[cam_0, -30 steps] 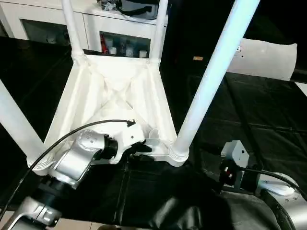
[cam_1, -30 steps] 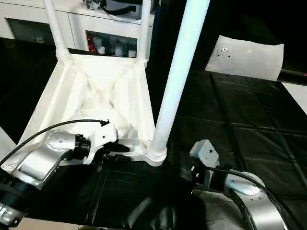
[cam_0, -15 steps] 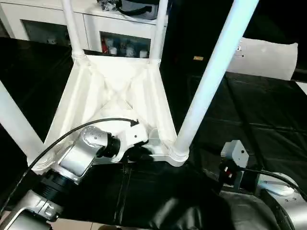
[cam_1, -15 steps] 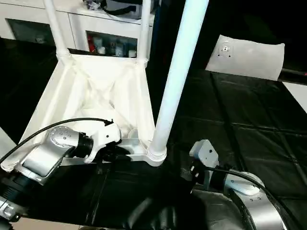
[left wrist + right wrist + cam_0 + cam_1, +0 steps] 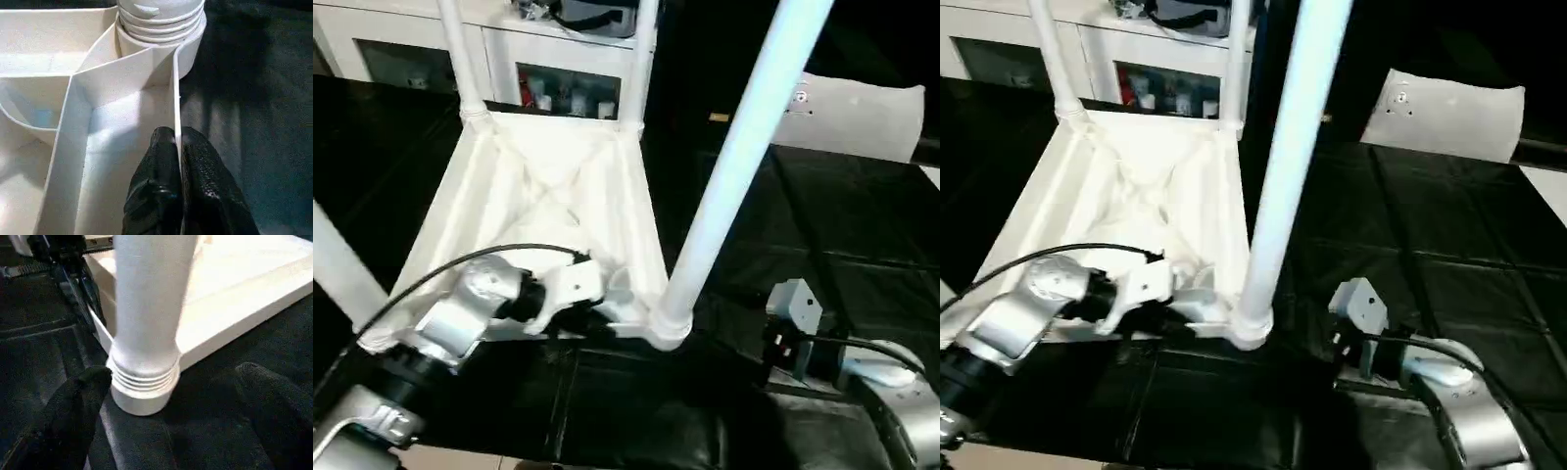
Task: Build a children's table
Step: Rotate leg to tighten
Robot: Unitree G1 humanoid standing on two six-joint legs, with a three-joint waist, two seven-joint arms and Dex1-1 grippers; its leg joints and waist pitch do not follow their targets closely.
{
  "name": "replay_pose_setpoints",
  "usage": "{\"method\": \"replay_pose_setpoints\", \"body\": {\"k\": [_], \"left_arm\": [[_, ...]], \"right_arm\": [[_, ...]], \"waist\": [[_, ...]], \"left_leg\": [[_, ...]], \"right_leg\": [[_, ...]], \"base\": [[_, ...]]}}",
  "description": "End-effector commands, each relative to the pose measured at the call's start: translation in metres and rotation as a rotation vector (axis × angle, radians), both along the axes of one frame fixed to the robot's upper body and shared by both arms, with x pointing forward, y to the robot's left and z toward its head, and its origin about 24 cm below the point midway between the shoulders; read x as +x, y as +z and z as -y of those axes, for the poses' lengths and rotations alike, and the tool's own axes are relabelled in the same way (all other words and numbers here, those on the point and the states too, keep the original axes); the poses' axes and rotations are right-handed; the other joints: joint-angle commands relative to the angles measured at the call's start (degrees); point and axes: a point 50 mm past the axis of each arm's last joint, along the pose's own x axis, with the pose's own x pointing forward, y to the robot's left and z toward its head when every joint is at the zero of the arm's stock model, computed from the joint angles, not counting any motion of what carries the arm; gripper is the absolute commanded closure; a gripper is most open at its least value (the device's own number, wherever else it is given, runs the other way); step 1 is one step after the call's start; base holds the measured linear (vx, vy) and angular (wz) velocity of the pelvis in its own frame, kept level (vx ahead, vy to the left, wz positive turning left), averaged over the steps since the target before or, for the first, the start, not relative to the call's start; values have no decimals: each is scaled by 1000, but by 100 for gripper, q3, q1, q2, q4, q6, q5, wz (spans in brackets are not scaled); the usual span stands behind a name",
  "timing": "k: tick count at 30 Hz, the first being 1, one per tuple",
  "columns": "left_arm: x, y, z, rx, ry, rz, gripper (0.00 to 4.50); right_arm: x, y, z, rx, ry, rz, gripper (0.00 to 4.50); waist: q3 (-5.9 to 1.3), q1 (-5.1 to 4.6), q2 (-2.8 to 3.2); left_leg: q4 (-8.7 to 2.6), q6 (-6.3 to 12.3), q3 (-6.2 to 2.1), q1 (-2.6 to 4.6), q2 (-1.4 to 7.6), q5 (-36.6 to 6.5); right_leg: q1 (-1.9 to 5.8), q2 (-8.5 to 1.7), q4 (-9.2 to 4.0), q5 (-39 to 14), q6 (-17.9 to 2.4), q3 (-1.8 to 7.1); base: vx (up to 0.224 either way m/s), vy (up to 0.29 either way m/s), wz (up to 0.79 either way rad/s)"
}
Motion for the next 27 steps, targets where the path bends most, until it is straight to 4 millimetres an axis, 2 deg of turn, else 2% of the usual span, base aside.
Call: {"method": "replay_pose_setpoints", "body": {"k": [1, 3, 4, 5, 6, 7, 11, 13, 14, 16, 17, 18, 19, 20, 22, 24, 27], "left_arm": [[-6, 3, 3, -42, -112, -17, 447], [-7, 2, -1, -41, -127, -14, 447], [-7, 2, -1, -42, -130, -12, 447], [-4, 2, -2, -43, -119, 20, 447], [-2, 2, -4, -45, -99, 41, 447], [1, 3, -5, -49, -80, 60, 447], [10, 9, -7, -109, 17, 128, 447], [10, 10, -8, -117, 28, 125, 406], [10, 10, -9, -117, 34, 118, 395], [9, 10, -11, -117, 44, 109, 383], [6, 9, -13, -123, 70, 131, 359], [6, 10, -13, -130, 87, 152, 359], [6, 10, -13, -136, 107, 169, 352], [6, 10, -12, -147, 135, 181, 352], [4, 11, -8, -185, 158, 162, 352], [3, 11, -6, -183, 148, 158, 352], [1, 7, -6, -142, 134, 138, 352]], "right_arm": [[5, 2, -2, 2, 39, 9, 0], [8, 1, -4, 6, 58, 3, 0], [9, 0, -5, 5, 67, 3, 0], [10, 0, -7, 6, 78, 2, 0], [12, -1, -9, 4, 86, 2, 0], [13, -1, -10, 3, 92, 2, 0], [13, 0, -14, 17, 112, 1, 0], [12, 0, -14, 19, 115, 1, 0], [12, -1, -14, 20, 115, 0, 0], [11, -1, -15, 21, 116, 0, 0], [8, -3, -16, 22, 116, -1, 0], [7, -4, -16, 24, 114, -1, 0], [6, -4, -16, 26, 111, 0, 0], [6, -5, -16, 28, 107, -1, 0], [4, -6, -17, 32, 100, -2, 0], [4, -7, -18, 34, 98, -3, 0], [3, -8, -20, 36, 97, -4, 0]], "waist": [[-277, -15, -12], [-273, -9, 20], [-267, 0, 21], [-267, -4, -7], [-266, 12, 10], [-264, 1, -14], [-251, 23, -22], [-240, 7, -27], [-244, -7, -12], [-259, -5, 4], [-263, -1, 86], [-267, -12, 85], [-274, -24, 56], [-289, -20, 64], [-280, -10, 75], [-271, -11, 63], [-259, 0, 94]], "left_leg": [[-459, 375, -139, 102, 456, -721], [-464, 360, -149, 107, 457, -756], [-472, 298, -141, 132, 471, -844], [-470, 291, -138, 131, 471, -869], [-477, 260, -139, 128, 469, -890], [-482, 237, -142, 109, 463, -911], [-489, 160, -142, 115, 467, -1095], [-501, 118, -152, 103, 460, -1198], [-500, 94, -155, 110, 468, -1215], [-499, 81, -153, 112, 472, -1176], [-509, 64, -165, 108, 475, -1157], [-512, 54, -167, 107, 484, -1162], [-512, 59, -169, 99, 491, -1137], [-491, 123, -156, 103, 470, -1045], [-488, 156, -153, 100, 471, -989], [-493, 165, -148, 106, 470, -1057], [-514, 87, -163, 117, 473, -1239]], "right_leg": [[157, -552, -358, -381, -1437, 287], [151, -557, -361, -484, -1441, 281], [132, -551, -367, -585, -1433, 282], [130, -551, -367, -601, -1435, 280], [136, -560, -368, -638, -1428, 282], [146, -560, -365, -674, -1406, 279], [140, -585, -405, -1048, -1288, 295], [136, -587, -432, -1330, -1200, 298], [119, -583, -432, -1370, -1190, 301], [116, -575, -418, -1182, -1257, 296], [123, -567, -402, -996, -1293, 295], [126, -560, -390, -884, -1312, 292], [142, -559, -376, -749, -1338, 289], [146, -547, -351, -494, -1403, 287], [150, -553, -354, -391, -1458, 287], [143, -546, -368, -464, -1483, 287], [141, -547, -388, -743, -1415, 294]], "base": [[0, 0, 0], [0, 0, 0], [0, 0, 0], [0, 0, 0], [0, 0, 0], [0, 0, 0], [0, 0, 0], [0, 0, 0], [0, 0, 0], [0, 0, 0], [0, 0, 0], [0, 0, 0], [0, 0, 0], [0, 0, 0], [0, 0, 0], [0, 0, 0], [0, 0, 0]]}}
